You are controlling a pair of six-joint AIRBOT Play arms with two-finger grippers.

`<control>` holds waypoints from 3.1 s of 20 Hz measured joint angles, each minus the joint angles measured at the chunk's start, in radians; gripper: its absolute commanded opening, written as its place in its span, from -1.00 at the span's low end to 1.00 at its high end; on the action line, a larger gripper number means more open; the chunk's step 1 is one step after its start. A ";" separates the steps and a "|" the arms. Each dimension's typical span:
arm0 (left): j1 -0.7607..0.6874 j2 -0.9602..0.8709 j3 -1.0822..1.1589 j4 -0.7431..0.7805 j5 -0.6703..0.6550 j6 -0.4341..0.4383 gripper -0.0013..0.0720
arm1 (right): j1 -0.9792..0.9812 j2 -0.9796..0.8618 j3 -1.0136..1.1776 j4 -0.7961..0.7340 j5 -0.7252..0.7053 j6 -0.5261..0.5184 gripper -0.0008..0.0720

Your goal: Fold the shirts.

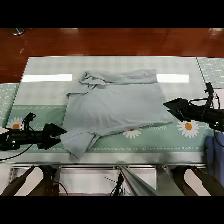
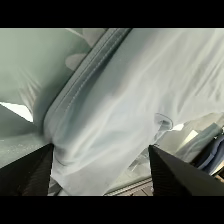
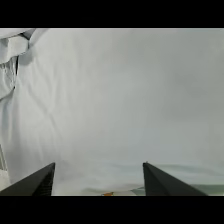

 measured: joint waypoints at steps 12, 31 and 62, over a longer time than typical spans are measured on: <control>-0.025 -0.018 -0.013 0.017 0.025 -0.055 0.91 | 0.000 0.000 -0.001 0.000 0.008 -0.004 0.75; -0.146 -0.024 -0.022 -0.097 0.193 0.001 -0.89 | -0.145 -0.118 -0.042 -0.393 -0.039 0.192 0.75; -0.181 0.045 1.523 -0.091 -0.033 -0.185 -0.90 | 0.155 -0.126 1.529 -0.492 0.234 0.364 -0.91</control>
